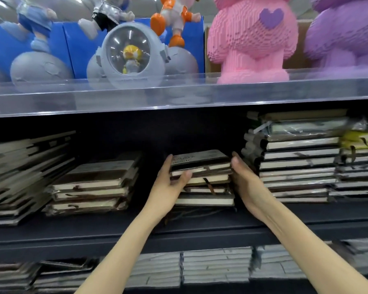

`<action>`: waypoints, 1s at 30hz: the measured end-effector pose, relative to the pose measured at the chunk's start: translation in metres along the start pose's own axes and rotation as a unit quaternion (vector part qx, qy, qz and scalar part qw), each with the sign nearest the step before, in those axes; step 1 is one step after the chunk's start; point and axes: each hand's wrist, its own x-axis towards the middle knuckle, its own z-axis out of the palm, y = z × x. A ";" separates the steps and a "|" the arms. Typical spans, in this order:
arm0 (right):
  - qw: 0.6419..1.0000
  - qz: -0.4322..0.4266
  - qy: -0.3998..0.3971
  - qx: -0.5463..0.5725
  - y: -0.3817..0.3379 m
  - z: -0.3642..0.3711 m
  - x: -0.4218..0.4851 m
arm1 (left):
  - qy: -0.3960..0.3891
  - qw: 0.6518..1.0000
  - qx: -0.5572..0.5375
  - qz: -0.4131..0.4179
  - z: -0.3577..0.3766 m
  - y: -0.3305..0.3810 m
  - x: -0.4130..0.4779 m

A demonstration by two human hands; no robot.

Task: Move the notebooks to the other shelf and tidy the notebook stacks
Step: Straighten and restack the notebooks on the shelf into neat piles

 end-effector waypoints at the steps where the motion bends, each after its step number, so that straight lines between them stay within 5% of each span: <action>1: 1.000 -0.007 0.017 0.004 0.001 -0.001 0.000 | 0.001 1.000 -0.031 -0.001 -0.001 -0.002 0.002; 5: 0.997 -0.016 0.053 -0.057 -0.002 0.005 0.010 | -0.027 0.989 -0.144 -0.025 -0.009 -0.010 0.006; 10: 0.990 -0.039 0.056 -0.127 -0.003 0.019 0.009 | 0.012 0.990 -0.141 -0.023 -0.009 -0.016 0.004; 20: 0.933 -0.129 0.037 -0.333 0.004 0.019 -0.021 | -0.004 1.000 -0.021 0.005 -0.009 -0.017 -0.005; 30: 0.913 -0.096 -0.009 -0.397 0.008 -0.003 -0.023 | -0.044 0.991 0.130 0.006 -0.024 -0.024 -0.011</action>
